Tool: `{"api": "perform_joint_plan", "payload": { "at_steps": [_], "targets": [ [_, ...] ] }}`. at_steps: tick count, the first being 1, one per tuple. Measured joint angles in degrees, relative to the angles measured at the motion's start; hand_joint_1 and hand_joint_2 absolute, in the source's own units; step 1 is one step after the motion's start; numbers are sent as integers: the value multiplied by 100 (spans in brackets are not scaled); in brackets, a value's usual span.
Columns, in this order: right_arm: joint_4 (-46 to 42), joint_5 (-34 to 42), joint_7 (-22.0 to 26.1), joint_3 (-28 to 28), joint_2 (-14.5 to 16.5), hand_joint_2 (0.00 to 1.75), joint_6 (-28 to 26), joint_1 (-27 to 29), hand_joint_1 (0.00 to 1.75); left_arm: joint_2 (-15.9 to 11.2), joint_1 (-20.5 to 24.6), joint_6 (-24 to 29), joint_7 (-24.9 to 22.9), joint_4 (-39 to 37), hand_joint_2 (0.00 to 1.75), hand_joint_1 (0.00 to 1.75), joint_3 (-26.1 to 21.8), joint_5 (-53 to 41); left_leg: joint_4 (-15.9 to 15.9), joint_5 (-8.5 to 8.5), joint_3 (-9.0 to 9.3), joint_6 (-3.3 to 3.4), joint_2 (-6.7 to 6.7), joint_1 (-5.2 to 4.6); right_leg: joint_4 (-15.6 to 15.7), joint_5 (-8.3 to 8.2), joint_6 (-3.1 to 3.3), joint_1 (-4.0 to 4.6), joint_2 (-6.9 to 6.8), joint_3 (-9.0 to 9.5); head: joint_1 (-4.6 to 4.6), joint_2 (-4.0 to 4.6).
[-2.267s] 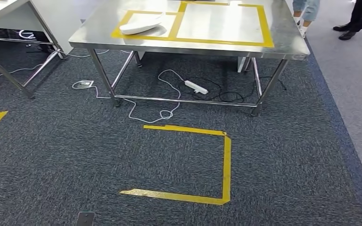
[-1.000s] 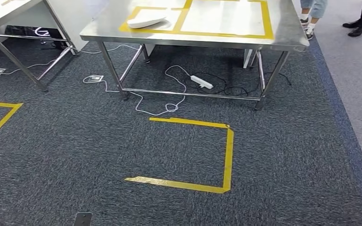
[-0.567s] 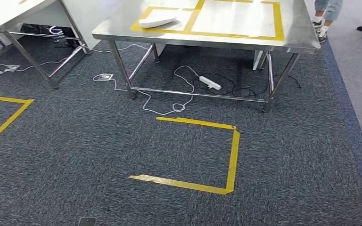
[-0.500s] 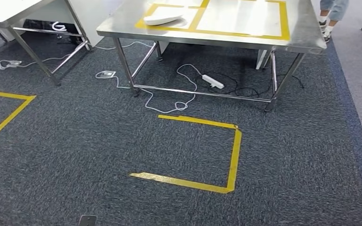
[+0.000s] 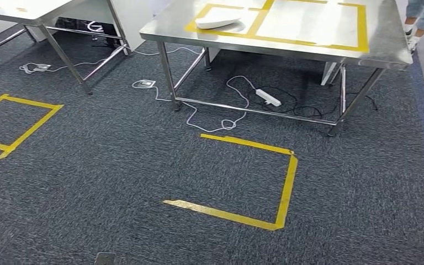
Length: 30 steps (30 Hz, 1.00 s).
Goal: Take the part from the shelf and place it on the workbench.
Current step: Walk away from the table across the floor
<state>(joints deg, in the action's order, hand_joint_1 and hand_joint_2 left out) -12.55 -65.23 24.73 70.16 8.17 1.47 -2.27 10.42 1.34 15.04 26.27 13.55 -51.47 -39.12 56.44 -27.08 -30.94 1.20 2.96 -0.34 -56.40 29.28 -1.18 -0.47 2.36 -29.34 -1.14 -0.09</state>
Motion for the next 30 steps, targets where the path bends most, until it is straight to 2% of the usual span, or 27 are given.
{"api": "perform_joint_plan", "payload": {
  "at_steps": [2,3,5,7,8,9,10,11,13,14,15,17,19,21,22,23,24,25,26,27,28,29,30],
  "targets": [
    [1,1,5,-10,0,0,-9,1,0,-6,-6,-1,3,-1,0,0,0,4,23,-2,-30,-63,37,5,14,-26,53,-14,-65,11,-2,0],
    [2,2,8,-14,-1,0,-16,-1,0,-9,-5,-1,8,-1,0,0,0,8,109,-71,-69,-97,2,5,30,-39,88,-25,-106,15,-20,0],
    [2,4,13,-16,-4,0,-29,1,0,-14,9,0,20,-2,0,0,0,15,598,-381,-287,-162,-133,21,52,-52,141,-38,-208,23,-57,0],
    [2,7,15,-15,-5,0,-37,10,0,-14,21,10,40,-2,0,0,-3,40,1358,-723,-637,-214,-222,49,49,-44,164,-26,-329,17,-76,0],
    [2,8,15,-15,-6,0,-37,14,0,-13,19,22,54,-2,0,0,-6,55,1598,-779,-747,-227,-239,58,46,-38,168,-20,-393,17,-75,0],
    [2,9,15,-15,-7,0,-37,13,0,-11,14,41,67,-2,0,0,-9,69,1624,-717,-754,-231,-252,63,43,-33,169,-16,-452,19,-77,0],
    [2,10,15,-15,-7,0,-36,10,0,-10,9,63,80,-2,0,0,-12,78,1413,-551,-646,-223,-278,65,41,-25,165,-14,-508,29,-77,0],
    [3,10,15,-15,-7,0,-36,6,0,-9,8,79,90,-2,0,0,-14,81,1028,-332,-446,-203,-355,60,40,-15,155,-11,-565,45,-78,0],
    [4,11,17,-15,-7,0,-34,0,0,-6,28,98,107,-2,0,0,-15,85,298,-69,-82,-143,-595,18,30,15,113,16,-670,69,-79,0],
    [4,14,19,-15,-7,0,-34,-2,0,-3,43,101,114,-2,0,0,-15,85,105,-36,0,-109,-677,-4,25,29,87,31,-727,73,-77,0],
    [5,19,21,-14,-7,0,-34,-7,0,2,52,102,119,-2,0,0,-16,86,45,-56,8,-82,-693,-25,22,39,61,43,-784,76,-78,0],
    [5,33,26,-13,-7,0,-38,-34,0,13,41,106,129,-3,0,0,-18,90,9,-34,-11,-16,-577,-19,26,62,2,40,-868,85,-80,0],
    [5,42,31,-14,-7,0,-41,-63,0,22,25,109,143,-4,0,0,-21,96,-31,5,-5,51,-464,9,-162,230,-62,26,-668,9,-58,0],
    [8,44,33,-15,-7,0,-42,-63,0,32,39,110,155,-4,0,0,-22,99,-42,33,-21,95,-348,20,-798,587,-95,13,-365,-281,-32,0],
    [10,45,33,-15,-7,0,-41,-52,0,37,48,111,158,-5,0,0,-22,100,-39,40,-36,107,-278,16,-1202,752,-101,7,-296,-478,-29,0],
    [13,45,32,-15,-7,0,-40,-40,0,40,51,111,162,-7,0,0,-23,100,-36,45,-44,113,-205,11,-1511,833,-104,5,-267,-640,-32,0],
    [16,46,33,-14,-7,0,-41,-30,0,42,47,113,165,-8,0,0,-24,100,-33,47,-46,114,-129,8,-1632,800,-102,5,-252,-721,-31,0],
    [17,48,35,-14,-8,0,-42,-25,0,42,42,115,167,-10,0,0,-25,100,-27,47,-42,112,-50,6,-1516,647,-96,3,-236,-691,-32,0],
    [17,49,39,-13,-9,0,-43,-25,0,43,37,117,168,-12,0,0,-26,100,-20,46,-35,106,28,6,-1184,410,-84,-2,-191,-556,-32,0],
    [17,51,45,-13,-11,0,-44,-29,0,46,35,119,169,-13,0,0,-27,99,-11,43,-33,97,99,8,-777,197,-69,-13,-76,-378,-31,0],
    [17,52,53,-13,-12,0,-44,-36,0,49,40,120,170,-15,0,0,-28,99,10,39,-41,77,164,2,-404,53,-55,-30,60,-218,-32,0],
    [17,53,60,-14,-13,0,-44,-43,0,53,47,119,173,-16,0,0,-30,98,25,41,-61,48,221,2,-165,-11,-44,-41,169,-100,-33,0],
    [17,54,65,-14,-13,0,-44,-45,0,56,50,118,175,-17,0,0,-32,97,36,49,-89,12,280,6,-65,-2,-32,-43,235,-45,-33,0]
  ]
}}
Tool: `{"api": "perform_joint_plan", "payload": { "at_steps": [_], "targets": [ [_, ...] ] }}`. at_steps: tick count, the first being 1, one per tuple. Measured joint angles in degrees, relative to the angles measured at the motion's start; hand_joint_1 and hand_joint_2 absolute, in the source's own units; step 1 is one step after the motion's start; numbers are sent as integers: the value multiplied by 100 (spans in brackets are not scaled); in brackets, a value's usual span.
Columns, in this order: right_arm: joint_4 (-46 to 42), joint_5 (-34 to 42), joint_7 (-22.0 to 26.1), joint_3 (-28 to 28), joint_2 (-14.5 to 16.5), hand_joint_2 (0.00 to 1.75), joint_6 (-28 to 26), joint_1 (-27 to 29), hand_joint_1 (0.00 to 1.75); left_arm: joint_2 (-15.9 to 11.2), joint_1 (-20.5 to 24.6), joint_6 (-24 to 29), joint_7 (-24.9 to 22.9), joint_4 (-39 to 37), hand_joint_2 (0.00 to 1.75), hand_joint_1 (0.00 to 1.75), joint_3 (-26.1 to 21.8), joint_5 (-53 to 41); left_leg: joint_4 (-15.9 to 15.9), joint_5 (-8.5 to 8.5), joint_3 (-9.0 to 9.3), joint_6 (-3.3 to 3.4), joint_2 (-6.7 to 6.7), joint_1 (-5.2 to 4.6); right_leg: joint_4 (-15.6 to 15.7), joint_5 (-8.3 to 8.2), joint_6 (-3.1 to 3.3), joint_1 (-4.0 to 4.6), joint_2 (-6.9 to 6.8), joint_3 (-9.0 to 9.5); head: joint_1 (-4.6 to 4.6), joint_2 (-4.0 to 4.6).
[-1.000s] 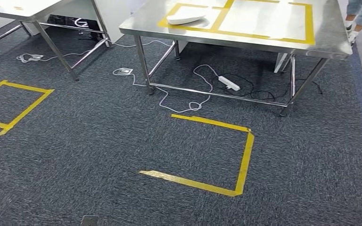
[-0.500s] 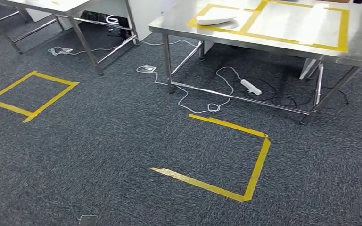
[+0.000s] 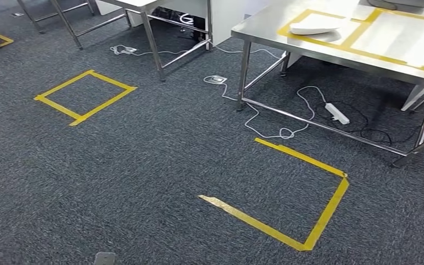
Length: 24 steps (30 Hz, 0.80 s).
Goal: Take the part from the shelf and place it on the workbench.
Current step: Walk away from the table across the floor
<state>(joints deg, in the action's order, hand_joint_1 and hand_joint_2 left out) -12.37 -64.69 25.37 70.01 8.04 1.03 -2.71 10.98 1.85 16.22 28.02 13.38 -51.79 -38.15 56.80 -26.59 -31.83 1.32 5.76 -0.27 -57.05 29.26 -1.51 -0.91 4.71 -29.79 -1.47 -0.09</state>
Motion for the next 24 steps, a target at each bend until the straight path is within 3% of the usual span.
{"api": "perform_joint_plan", "payload": {
  "at_steps": [2,4,6,8,9,10,11,13,15,17,18,20,22,23,24],
  "targets": [
    [1,2,7,1,1,0,0,4,0,3,-3,-2,2,-2,0,0,-9,-1,8,24,-51,-77,107,17,30,1,39,2,-86,30,-2,0],
    [2,4,12,3,2,0,-1,2,0,3,-16,-1,4,-3,0,0,-20,-1,160,-86,-132,-136,-43,12,67,-23,104,-15,-224,44,-30,0],
    [2,7,16,3,1,0,-3,4,0,3,-10,2,6,-3,0,0,-23,2,758,-435,-407,-190,-362,13,86,-25,153,-18,-389,57,-80,0],
    [2,8,18,3,0,0,-4,24,0,4,3,2,7,-4,0,0,-23,3,1512,-754,-759,-234,-504,37,85,-10,173,-3,-576,57,-104,0],
    [2,8,18,3,0,0,-4,32,0,4,0,2,7,-4,0,0,-23,3,1684,-775,-834,-245,-526,47,84,-2,175,3,-665,59,-105,0],
    [2,8,18,4,0,0,-4,33,0,3,-6,1,7,-5,0,0,-23,3,1625,-682,-792,-247,-544,54,83,6,172,7,-744,66,-106,0],
    [2,8,18,4,0,0,-4,29,0,2,-13,1,7,-5,0,0,-23,3,1341,-499,-633,-237,-579,55,83,16,164,10,-815,80,-107,0],
    [3,7,18,4,0,0,-4,15,0,-2,-12,-1,7,-5,0,0,-23,3,524,-159,-186,-180,-812,20,77,49,129,32,-942,117,-109,0],
    [4,7,18,3,0,0,-4,7,0,0,11,-2,9,-5,0,0,-23,3,69,-76,42,-120,-1007,-23,68,86,75,67,-1059,127,-106,0],
    [4,6,18,3,0,0,-4,-3,0,3,11,-3,11,-5,0,0,-25,3,20,-97,35,-74,-942,-35,78,110,23,79,-1179,156,-107,0],
    [3,6,18,3,-1,0,-4,-11,0,3,-4,-2,11,-6,0,0,-26,3,1,-84,34,-45,-881,-28,62,144,-7,70,-1143,173,-102,0],
    [3,6,19,3,-2,0,-4,-21,0,6,-18,0,11,-7,0,0,-31,3,-35,-52,41,16,-757,-1,-237,363,-60,45,-855,43,-87,0],
    [5,7,19,2,-2,0,-4,-7,0,11,-10,0,11,-7,0,0,-33,3,-39,-42,29,49,-628,8,-994,743,-81,28,-550,-324,-69,0],
    [6,7,19,2,-2,0,-4,6,0,14,-4,-2,11,-8,0,0,-34,3,-37,-42,26,57,-551,6,-1386,880,-85,26,-503,-525,-69,0],
    [7,7,18,2,-2,0,-3,18,0,14,-2,-5,11,-8,0,0,-34,3,-34,-43,29,61,-469,4,-1630,915,-86,26,-485,-668,-69,0]
  ]
}}
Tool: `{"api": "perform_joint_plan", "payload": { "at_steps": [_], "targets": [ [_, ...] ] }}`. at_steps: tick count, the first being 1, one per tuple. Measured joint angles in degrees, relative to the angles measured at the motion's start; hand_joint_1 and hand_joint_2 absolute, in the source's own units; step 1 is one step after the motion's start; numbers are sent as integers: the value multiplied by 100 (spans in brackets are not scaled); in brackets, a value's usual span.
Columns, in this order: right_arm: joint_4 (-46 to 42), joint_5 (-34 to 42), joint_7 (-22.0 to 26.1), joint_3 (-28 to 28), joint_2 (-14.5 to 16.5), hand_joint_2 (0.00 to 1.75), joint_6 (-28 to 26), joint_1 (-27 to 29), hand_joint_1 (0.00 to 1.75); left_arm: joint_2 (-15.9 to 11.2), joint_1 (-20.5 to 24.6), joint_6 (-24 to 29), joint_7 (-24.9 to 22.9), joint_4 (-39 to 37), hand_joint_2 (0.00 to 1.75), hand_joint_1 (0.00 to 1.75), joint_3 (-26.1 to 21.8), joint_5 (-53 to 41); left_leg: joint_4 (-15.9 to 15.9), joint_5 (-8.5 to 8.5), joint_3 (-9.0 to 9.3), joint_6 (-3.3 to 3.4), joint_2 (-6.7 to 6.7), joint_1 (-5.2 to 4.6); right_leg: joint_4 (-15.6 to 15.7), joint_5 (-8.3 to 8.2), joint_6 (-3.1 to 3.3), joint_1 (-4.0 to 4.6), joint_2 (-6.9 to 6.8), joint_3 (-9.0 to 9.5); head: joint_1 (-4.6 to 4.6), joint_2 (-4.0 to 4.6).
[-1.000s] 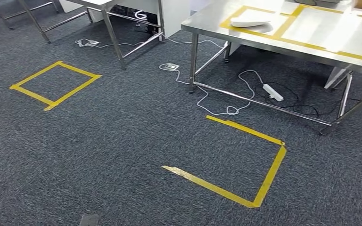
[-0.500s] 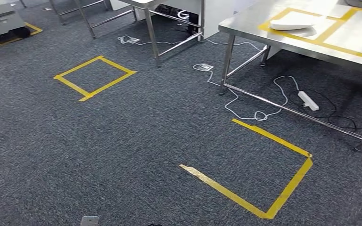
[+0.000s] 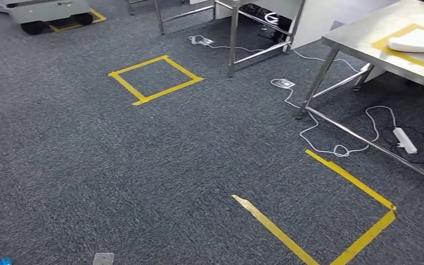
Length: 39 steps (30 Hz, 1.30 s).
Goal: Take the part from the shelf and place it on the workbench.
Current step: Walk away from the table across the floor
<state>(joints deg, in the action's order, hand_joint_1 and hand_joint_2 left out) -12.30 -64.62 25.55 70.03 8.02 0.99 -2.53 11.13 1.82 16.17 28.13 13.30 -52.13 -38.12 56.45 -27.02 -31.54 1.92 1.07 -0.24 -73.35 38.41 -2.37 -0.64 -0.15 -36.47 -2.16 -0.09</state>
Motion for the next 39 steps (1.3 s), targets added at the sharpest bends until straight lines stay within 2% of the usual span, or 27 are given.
{"api": "perform_joint_plan", "payload": {
  "at_steps": [1,2,4,5,7,9,11,13,14,15,16,17,18,20,22,24,25,26,28,29,30,31,32,33,35,37,39],
  "targets": [
    [1,1,0,1,0,0,0,7,0,0,-1,-3,0,-1,0,0,-1,0,3,-2,9,-1,89,-1,-19,-91,2,0,7,-43,2,0],
    [1,1,1,1,0,0,0,9,0,0,-3,-5,0,-1,0,0,-2,0,5,-6,23,-6,177,1,202,-293,8,-4,24,27,1,0],
    [-1,3,3,1,0,0,-1,0,0,0,-4,-8,0,-1,0,0,-4,0,20,-24,47,-38,333,0,995,-745,24,-27,222,348,3,0],
    [-1,4,8,1,0,0,-1,-7,0,-1,0,-8,0,-1,0,0,-5,-1,40,-34,39,-62,404,-2,1327,-857,35,-44,341,498,2,0],
    [1,5,14,0,0,0,-1,-10,0,-2,5,-9,0,-1,0,0,-7,-2,68,-29,-7,-125,526,0,1584,-865,65,-53,466,636,-1,0],
    [2,7,16,1,1,0,-1,-2,0,-7,-10,-8,-2,-1,0,0,-9,-2,89,-26,-48,-183,589,13,1612,-870,116,-52,355,671,-2,0],
    [2,13,19,2,1,0,-1,-7,0,-10,-21,-3,-7,-2,0,0,-13,-4,337,-188,-162,-239,354,1,1638,-878,176,-61,218,700,-41,0],
    [2,17,21,2,0,0,-1,-8,0,-10,-7,0,-10,-3,0,0,-14,-7,1035,-549,-495,-287,30,1,1647,-859,227,-42,53,725,-86,0],
    [2,17,20,2,0,0,-1,-3,0,-11,0,0,-11,-3,0,0,-15,-9,1432,-709,-692,-301,-36,10,1646,-845,244,-28,-37,733,-92,0],
    [2,18,19,2,0,0,-1,3,0,-11,1,0,-12,-3,0,0,-15,-9,1707,-781,-830,-307,-59,17,1646,-831,254,-16,-124,744,-91,0],
    [2,18,18,2,0,0,-1,5,0,-11,-4,0,-13,-3,0,0,-15,-9,1779,-736,-869,-304,-68,21,1646,-816,258,-7,-205,757,-92,0],
    [2,18,17,2,0,0,-1,3,0,-11,-11,1,-13,-3,0,0,-15,-10,1622,-582,-791,-290,-84,21,1645,-799,258,3,-278,778,-93,0],
    [2,19,17,2,0,0,0,-3,0,-11,-16,2,-13,-3,0,0,-15,-13,1274,-359,-614,-261,-142,13,1646,-780,255,11,-346,807,-93,0],
    [2,19,17,2,0,0,3,-15,0,-15,-7,7,-14,-3,0,0,-15,-19,507,-60,-222,-172,-435,-50,1641,-730,224,38,-462,843,-93,0],
    [2,18,16,2,0,0,5,-22,0,-17,16,10,-20,-3,0,0,-17,-26,183,-38,-83,-103,-613,-108,1637,-691,172,71,-587,858,-92,0],
    [2,18,15,2,-1,0,6,-29,0,-19,14,13,-25,-3,0,0,-22,-32,140,-33,-96,-63,-490,-102,1640,-656,121,81,-693,879,-94,0],
    [2,19,16,2,-1,0,8,-34,0,-18,2,15,-26,-3,0,0,-26,-33,117,-21,-89,-43,-422,-87,1601,-606,97,74,-620,872,-86,0],
    [2,19,17,2,-2,0,10,-39,0,-18,-6,19,-28,-3,0,0,-28,-32,93,-7,-80,-17,-354,-69,1461,-504,76,66,-478,813,-76,-1],
    [2,18,19,2,-2,0,13,-34,0,-11,-3,25,-32,-3,0,0,-31,-32,72,6,-72,19,-222,-45,829,-180,50,47,-132,516,-52,-1],
    [2,17,18,2,-2,0,14,-25,0,-8,4,26,-34,-3,0,0,-32,-32,73,7,-74,30,-141,-43,408,-21,43,43,-50,297,-49,-1],
    [3,16,16,2,-2,0,14,-16,0,-5,7,26,-34,-3,0,0,-33,-33,74,5,-69,34,-57,-42,89,50,37,40,-17,110,-50,0],
    [4,16,16,2,-2,0,14,-9,0,-4,7,26,-36,-3,0,0,-33,-33,76,3,-61,34,34,-41,-66,16,32,39,-1,-12,-50,0],
    [5,16,15,2,-2,0,13,-7,0,-4,5,26,-36,-3,0,0,-34,-33,78,-2,-45,29,124,-38,68,-164,28,32,15,-3,-50,0],
    [5,16,15,2,-3,0,13,-8,0,-3,3,26,-37,-3,0,0,-36,-33,81,-9,-26,19,209,-33,394,-417,24,19,59,103,-51,0],
    [7,16,16,2,-4,0,13,-10,0,-4,9,27,-38,-3,0,0,-38,-33,106,-32,-16,-24,363,-32,1165,-793,17,-35,333,407,-47,0],
    [9,16,13,1,-4,0,13,-12,0,-8,16,28,-40,-4,0,0,-39,-33,133,-27,-65,-87,490,-30,1497,-843,41,-58,525,566,-47,0],
    [10,17,9,1,-4,0,13,-14,0,-10,0,29,-45,-5,0,0,-44,-33,145,-7,-113,-148,592,-9,1530,-839,100,-42,441,597,-50,0]
  ]
}}
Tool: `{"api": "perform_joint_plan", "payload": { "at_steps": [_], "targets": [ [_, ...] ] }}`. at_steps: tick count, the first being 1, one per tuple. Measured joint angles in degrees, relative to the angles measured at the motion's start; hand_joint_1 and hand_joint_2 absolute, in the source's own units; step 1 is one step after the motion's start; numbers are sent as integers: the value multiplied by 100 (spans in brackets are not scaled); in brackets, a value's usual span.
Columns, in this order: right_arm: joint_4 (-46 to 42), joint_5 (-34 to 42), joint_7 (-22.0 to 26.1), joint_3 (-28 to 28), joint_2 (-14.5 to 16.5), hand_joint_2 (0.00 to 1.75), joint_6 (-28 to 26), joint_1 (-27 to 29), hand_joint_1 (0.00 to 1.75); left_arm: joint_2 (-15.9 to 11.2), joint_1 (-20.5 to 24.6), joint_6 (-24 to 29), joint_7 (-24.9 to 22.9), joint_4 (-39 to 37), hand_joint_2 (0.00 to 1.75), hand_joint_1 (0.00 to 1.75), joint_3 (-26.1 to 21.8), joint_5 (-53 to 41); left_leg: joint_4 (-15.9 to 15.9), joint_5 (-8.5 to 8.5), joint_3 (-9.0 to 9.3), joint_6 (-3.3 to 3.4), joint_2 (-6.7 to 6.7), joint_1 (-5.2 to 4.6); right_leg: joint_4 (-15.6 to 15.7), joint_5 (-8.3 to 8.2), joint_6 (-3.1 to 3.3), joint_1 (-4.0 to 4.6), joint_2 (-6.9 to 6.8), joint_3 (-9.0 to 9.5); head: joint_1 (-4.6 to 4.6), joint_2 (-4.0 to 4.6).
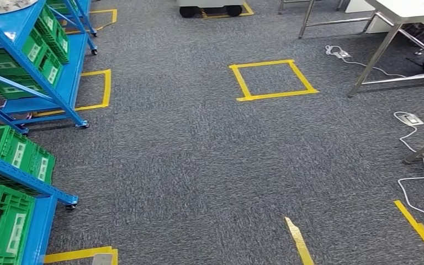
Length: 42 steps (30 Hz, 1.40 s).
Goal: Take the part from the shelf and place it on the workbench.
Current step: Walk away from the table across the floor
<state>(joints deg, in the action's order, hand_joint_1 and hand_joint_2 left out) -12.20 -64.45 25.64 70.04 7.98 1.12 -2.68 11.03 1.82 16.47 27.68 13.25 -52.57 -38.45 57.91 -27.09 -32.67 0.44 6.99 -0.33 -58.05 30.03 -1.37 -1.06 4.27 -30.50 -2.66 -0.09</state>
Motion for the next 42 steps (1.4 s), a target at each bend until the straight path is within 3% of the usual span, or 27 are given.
{"api": "perform_joint_plan", "payload": {
  "at_steps": [2,4,6,7,8,9,11,13,14,16,18,20,21,22,23,25,27,29,31,32,34,35,37,38,39,41,42],
  "targets": [
    [0,1,4,1,1,0,1,-5,0,-1,-14,3,-3,-1,0,0,-9,0,159,-106,-77,-55,-183,-2,30,-13,69,0,-134,27,-29,0],
    [0,2,9,1,1,0,3,2,0,2,6,5,-4,-1,0,0,-23,-1,735,-415,-350,-108,-508,-4,50,1,132,14,-307,58,-69,0],
    [0,2,10,1,-1,0,4,14,0,3,23,7,-4,-1,0,0,-40,-2,1466,-700,-718,-138,-629,20,50,29,168,43,-488,73,-80,0],
    [0,2,10,1,-1,0,4,14,0,4,17,8,-4,-1,0,0,-46,-5,1642,-713,-810,-141,-646,29,49,44,175,55,-569,83,-81,0],
    [0,2,10,1,-1,0,6,9,0,4,8,9,-4,-1,0,0,-50,-8,1601,-614,-793,-134,-660,33,49,59,176,64,-642,100,-81,0],
    [0,2,12,1,-1,0,8,1,0,5,-3,10,-4,-1,0,0,-53,-12,1346,-427,-665,-115,-689,30,50,78,173,73,-707,126,-82,0],
    [1,1,14,1,1,0,11,-11,0,-6,-5,-3,-5,-1,0,0,-56,-25,579,-67,-273,-38,-932,-24,51,129,150,96,-832,172,-81,0],
    [1,-2,16,1,2,0,11,-15,0,-26,21,-31,-9,-1,0,0,-57,-40,121,5,-45,42,-1155,-96,53,182,99,121,-953,188,-83,0],
    [1,-3,16,1,2,0,10,-18,0,-36,29,-42,-12,-1,0,0,-58,-47,72,-35,-29,67,-1164,-121,62,202,71,130,-1020,195,-83,0],
    [0,-7,16,1,1,0,10,-40,0,-48,15,-49,-19,-1,0,0,-63,-52,3,-28,2,113,-1024,-107,76,246,19,126,-1089,268,-79,0],
    [0,-9,20,1,0,0,9,-62,0,-52,2,-46,-23,-1,0,0,-67,-52,-69,-5,68,162,-891,-65,-183,408,-27,113,-839,203,-63,1],
    [1,-9,21,-1,-1,0,8,-48,0,-51,14,-45,-24,-1,0,0,-68,-55,-88,-12,99,202,-752,-42,-916,706,-59,90,-523,-200,-41,1],
    [1,-11,19,-1,-1,0,9,-34,0,-50,21,-45,-25,-1,0,0,-69,-57,-88,-26,109,213,-669,-39,-1312,814,-75,78,-466,-449,-36,0],
    [2,-14,17,-1,-1,0,9,-21,0,-49,19,-45,-25,-1,0,0,-69,-58,-87,-43,126,216,-584,-37,-1568,825,-91,66,-445,-646,-35,0],
    [2,-16,16,0,-1,0,7,-14,0,-48,12,-45,-25,-1,0,0,-70,-60,-85,-64,154,207,-500,-32,-1608,714,-107,53,-437,-744,-34,0],
    [2,-18,17,1,-1,0,3,-13,0,-46,-4,-44,-25,-1,0,0,-73,-62,-77,-125,244,161,-342,-9,-1052,213,-144,12,-366,-608,-34,0],
    [7,-19,19,0,0,0,3,-15,0,-51,1,-39,-26,-1,0,0,-79,-65,-46,-201,296,87,-204,3,-362,-94,-161,-39,-112,-317,-8,0],
    [12,-22,18,-1,0,0,4,-15,0,-57,13,-36,-27,-1,0,0,-85,-69,-15,-230,268,22,-83,12,-100,-67,-107,-51,38,-172,4,0],
    [12,-22,16,1,-1,0,4,-16,0,-61,0,-33,-27,-1,0,0,-92,-70,5,-246,233,-21,-13,33,-63,-35,-23,-39,-58,-130,-6,0],
    [11,-22,19,2,-1,0,3,-18,0,-63,-8,-31,-27,-1,0,0,-95,-70,72,-286,207,-43,-90,32,-59,-20,12,-37,-116,-106,-16,0],
    [10,-24,22,2,-1,0,4,-14,0,-69,0,-25,-27,-1,0,0,-96,-70,525,-496,-21,-88,-391,25,-46,30,88,-27,-263,-37,-48,0],
    [10,-25,23,2,-1,0,4,-8,0,-69,11,-23,-27,-2,0,0,-97,-70,908,-639,-235,-103,-539,21,-44,68,117,-11,-344,-2,-63,0],
    [10,-27,22,1,-1,0,5,2,0,-69,15,-24,-27,-2,0,0,-98,-69,1595,-798,-672,-102,-641,23,-45,150,139,20,-513,78,-67,0],
    [10,-28,22,1,-1,0,7,3,0,-69,5,-28,-26,-1,0,0,-98,-68,1704,-726,-779,-87,-651,21,-45,193,139,32,-587,130,-68,0],
    [10,-29,22,1,-1,0,7,1,0,-69,-8,-34,-25,-1,0,0,-98,-64,1600,-543,-780,-61,-663,14,-45,237,138,43,-655,195,-69,0],
    [11,-32,22,1,0,0,9,-6,0,-71,-23,-45,-17,-1,0,0,-101,-58,968,-63,-548,26,-809,-35,-37,332,133,59,-780,321,-65,0],
    [11,-33,24,1,1,0,10,-12,0,-74,-19,-46,-13,-1,0,0,-102,-57,663,79,-418,73,-921,-76,-33,384,119,74,-839,364,-65,0]
  ]
}}
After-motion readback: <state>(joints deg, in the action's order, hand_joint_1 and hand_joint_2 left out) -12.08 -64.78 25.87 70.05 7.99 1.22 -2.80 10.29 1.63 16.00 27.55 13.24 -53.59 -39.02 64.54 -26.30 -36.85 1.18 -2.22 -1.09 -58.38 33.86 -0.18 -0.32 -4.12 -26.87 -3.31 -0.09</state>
